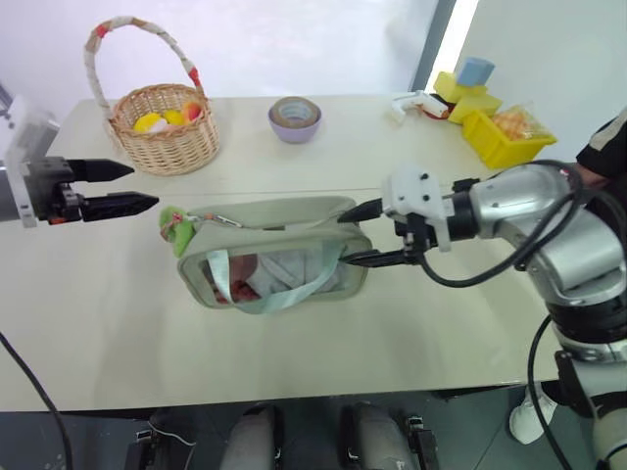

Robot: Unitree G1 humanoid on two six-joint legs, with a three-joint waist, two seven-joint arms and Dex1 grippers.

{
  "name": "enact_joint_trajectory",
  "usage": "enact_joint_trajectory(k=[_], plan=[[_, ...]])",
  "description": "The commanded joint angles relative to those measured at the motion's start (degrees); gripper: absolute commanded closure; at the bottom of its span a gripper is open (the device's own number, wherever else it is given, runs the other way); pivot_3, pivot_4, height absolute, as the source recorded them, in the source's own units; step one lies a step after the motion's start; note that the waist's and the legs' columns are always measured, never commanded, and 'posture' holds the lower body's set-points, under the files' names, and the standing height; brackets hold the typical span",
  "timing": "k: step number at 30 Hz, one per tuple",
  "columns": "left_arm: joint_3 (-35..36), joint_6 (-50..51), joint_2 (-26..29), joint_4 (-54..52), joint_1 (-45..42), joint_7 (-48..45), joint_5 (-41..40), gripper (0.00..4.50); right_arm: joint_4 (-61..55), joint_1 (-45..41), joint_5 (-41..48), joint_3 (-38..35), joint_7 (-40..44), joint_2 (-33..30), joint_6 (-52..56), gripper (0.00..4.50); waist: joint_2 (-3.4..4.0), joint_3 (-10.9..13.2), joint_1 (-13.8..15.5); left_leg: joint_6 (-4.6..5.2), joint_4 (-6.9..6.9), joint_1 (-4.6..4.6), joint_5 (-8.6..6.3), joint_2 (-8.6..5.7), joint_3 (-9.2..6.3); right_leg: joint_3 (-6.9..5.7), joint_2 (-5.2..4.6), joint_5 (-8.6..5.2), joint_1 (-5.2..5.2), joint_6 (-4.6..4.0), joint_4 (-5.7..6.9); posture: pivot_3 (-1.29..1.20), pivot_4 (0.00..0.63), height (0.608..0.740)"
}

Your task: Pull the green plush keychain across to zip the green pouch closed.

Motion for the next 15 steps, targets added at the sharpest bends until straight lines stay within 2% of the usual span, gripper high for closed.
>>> enact_joint_trajectory(k=[1,2,6,9,12,15], plan=[[0.3,-0.5,1.5,-0.8,0.8,-0.8,0.4,0.00,0.1,0.1,0.3,-0.7,-0.5,0.6,-1.9,2.02,0.00,0.0,0.2,0.00,0.00,-0.01,0.00,0.00,0.00,0.00,-0.02,0.00,0.00,0.00,0.00,0.00,0.150,0.739],[0.2,-1.2,1.6,-1.7,2.5,-1.4,0.6,0.00,-0.6,0.5,1.6,-1.1,-0.4,0.9,-0.7,2.39,0.00,0.0,0.2,0.00,0.00,-0.02,0.00,0.00,0.00,0.00,-0.06,0.00,0.00,0.00,0.00,0.00,0.150,0.739],[0.6,-1.3,1.4,-2.9,4.6,-1.6,0.2,0.00,-2.0,1.3,3.1,-1.2,-0.6,0.6,0.3,4.36,-0.02,0.0,0.3,0.00,0.02,-0.02,0.00,0.02,-0.03,-0.01,-0.06,0.00,0.02,0.00,0.00,0.00,0.150,0.739],[-1.0,-2.3,-0.8,-4.3,5.7,-0.8,0.4,0.00,-2.9,1.3,3.4,-1.0,-1.6,1.0,0.8,4.44,-0.02,0.0,0.2,0.01,0.01,-0.01,0.00,0.01,-0.03,-0.01,-0.05,0.00,0.03,0.00,0.00,0.00,0.150,0.739],[-2.2,-2.4,-4.8,-3.3,2.6,2.6,0.7,0.00,-3.5,1.1,3.7,-0.8,-2.2,1.4,1.4,4.44,-0.02,0.0,0.3,0.01,0.01,0.00,0.00,0.01,-0.04,-0.01,-0.05,0.00,0.03,0.00,0.01,0.00,0.150,0.739],[-3.2,-2.5,-5.5,-3.6,1.9,1.8,0.7,0.00,-3.4,1.1,3.4,-0.4,-2.7,1.7,1.3,4.44,-0.04,0.0,0.0,0.01,0.03,-0.02,0.00,0.01,-0.04,-0.01,-0.04,0.00,0.03,0.00,0.01,0.00,0.150,0.739]])
